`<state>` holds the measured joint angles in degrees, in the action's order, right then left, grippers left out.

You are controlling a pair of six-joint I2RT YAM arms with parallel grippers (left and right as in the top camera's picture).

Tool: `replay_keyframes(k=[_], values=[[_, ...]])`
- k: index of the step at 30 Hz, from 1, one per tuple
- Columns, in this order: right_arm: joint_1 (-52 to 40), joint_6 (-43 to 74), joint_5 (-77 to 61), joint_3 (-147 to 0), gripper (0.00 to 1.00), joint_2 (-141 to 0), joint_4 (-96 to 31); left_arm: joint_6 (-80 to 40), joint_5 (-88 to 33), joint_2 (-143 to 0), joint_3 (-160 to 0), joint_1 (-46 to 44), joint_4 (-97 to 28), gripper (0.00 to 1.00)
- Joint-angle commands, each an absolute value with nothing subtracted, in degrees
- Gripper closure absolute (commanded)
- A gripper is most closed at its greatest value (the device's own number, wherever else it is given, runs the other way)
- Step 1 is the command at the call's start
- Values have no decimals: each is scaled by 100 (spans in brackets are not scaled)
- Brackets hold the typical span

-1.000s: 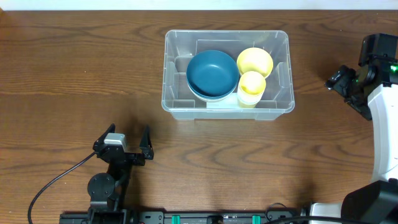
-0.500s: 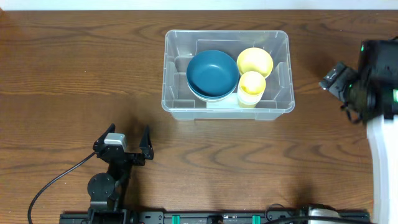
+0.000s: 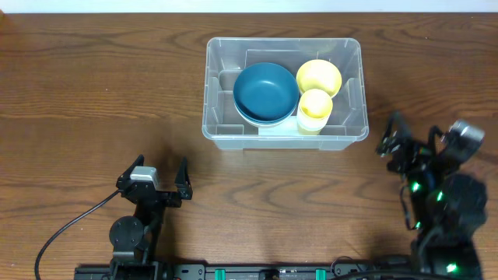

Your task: Pack container

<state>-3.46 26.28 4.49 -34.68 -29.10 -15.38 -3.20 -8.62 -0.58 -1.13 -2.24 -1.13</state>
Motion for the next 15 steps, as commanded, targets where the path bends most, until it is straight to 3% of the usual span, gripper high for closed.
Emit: replay_keyframes(k=[1, 7, 15], values=[[-412, 1990, -137, -2488, 1, -2093, -814, -331, -923, -23, -23, -196, -325, 2], [-412, 1592, -543, -1039, 1, -1076, 609, -331, -923, -23, -23, -196, -325, 2], [-412, 1466, -596, -344, 1, -397, 766, -331, -926, -23, -23, -196, -325, 2]])
